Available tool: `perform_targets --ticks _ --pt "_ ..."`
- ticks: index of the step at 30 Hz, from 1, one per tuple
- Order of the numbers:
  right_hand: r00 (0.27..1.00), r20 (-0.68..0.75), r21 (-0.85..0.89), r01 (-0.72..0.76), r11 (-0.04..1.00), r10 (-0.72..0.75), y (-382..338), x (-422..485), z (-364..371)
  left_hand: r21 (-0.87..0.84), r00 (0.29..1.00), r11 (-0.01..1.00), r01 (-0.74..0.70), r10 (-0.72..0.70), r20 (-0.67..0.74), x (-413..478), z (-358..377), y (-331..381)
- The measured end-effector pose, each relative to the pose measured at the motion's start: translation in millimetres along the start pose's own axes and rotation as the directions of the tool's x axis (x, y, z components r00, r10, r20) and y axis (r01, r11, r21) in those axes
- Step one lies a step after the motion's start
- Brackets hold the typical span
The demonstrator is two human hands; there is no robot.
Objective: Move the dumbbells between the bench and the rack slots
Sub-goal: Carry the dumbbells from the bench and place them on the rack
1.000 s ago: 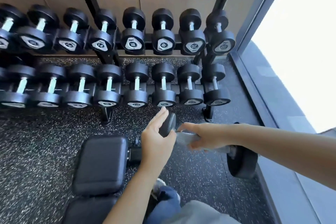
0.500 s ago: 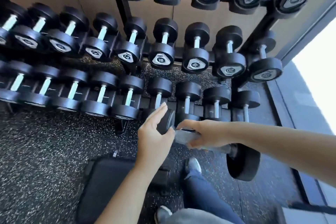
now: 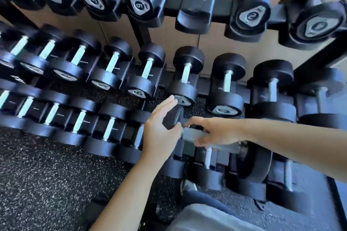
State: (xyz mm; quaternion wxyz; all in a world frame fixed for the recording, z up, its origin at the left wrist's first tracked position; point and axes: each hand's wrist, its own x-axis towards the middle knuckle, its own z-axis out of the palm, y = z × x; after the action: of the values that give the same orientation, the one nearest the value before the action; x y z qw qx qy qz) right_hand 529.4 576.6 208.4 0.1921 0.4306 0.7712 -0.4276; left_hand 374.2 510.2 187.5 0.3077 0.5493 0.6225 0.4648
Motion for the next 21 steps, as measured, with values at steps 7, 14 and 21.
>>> perform_targets --ticks 7,14,21 --pt "0.998 0.025 -0.002 0.055 0.998 -0.055 12.9 60.5 -84.7 0.011 0.997 0.999 0.052 -0.051 -0.063 92.0 6.5 0.4" --pt "0.998 0.038 0.058 0.052 0.997 -0.055 10.7 101.1 -107.3 0.019 0.997 0.997 0.071 -0.071 -0.017 141.6 -1.5 -14.0" --pt "0.999 -0.004 0.123 -0.037 0.992 0.038 -13.3 140.9 -118.2 -0.070 0.992 0.993 0.094 -0.087 0.092 189.0 -31.5 -43.3"
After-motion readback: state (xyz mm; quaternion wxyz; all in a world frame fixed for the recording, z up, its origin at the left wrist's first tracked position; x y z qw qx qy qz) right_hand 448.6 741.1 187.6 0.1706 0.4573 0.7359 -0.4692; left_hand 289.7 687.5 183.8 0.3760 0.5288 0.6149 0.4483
